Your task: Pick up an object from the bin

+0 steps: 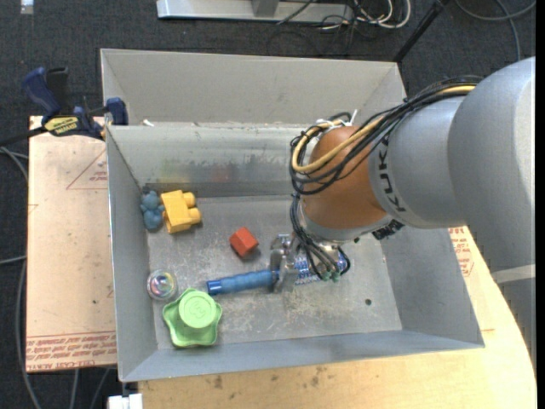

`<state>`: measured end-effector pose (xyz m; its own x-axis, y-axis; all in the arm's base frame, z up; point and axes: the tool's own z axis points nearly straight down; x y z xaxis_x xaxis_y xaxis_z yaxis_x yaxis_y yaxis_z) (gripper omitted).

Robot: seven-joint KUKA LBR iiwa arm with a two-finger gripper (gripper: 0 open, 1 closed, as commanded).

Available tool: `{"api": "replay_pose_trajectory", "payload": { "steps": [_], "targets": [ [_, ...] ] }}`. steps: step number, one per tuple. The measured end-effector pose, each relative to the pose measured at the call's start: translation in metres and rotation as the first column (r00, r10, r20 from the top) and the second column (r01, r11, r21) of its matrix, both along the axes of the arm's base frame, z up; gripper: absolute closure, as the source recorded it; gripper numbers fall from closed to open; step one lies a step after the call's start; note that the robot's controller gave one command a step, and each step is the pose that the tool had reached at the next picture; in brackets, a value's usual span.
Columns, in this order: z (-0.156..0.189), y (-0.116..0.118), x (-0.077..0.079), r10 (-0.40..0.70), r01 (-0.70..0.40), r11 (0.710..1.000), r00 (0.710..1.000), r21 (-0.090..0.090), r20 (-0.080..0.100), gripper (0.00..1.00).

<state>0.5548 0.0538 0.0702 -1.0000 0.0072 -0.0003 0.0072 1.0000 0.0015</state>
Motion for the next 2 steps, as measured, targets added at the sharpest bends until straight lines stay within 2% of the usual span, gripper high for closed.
{"api": "replay_pose_trajectory", "payload": {
  "steps": [1, 2],
  "targets": [
    [0.124, 0.018, -0.013, 0.011, -0.011, 1.0, 1.0, 0.001, 0.008, 1.0],
    [0.247, 0.029, 0.018, -0.029, 0.029, 1.0, 1.0, 0.001, 0.011, 1.0]
  ]
}}
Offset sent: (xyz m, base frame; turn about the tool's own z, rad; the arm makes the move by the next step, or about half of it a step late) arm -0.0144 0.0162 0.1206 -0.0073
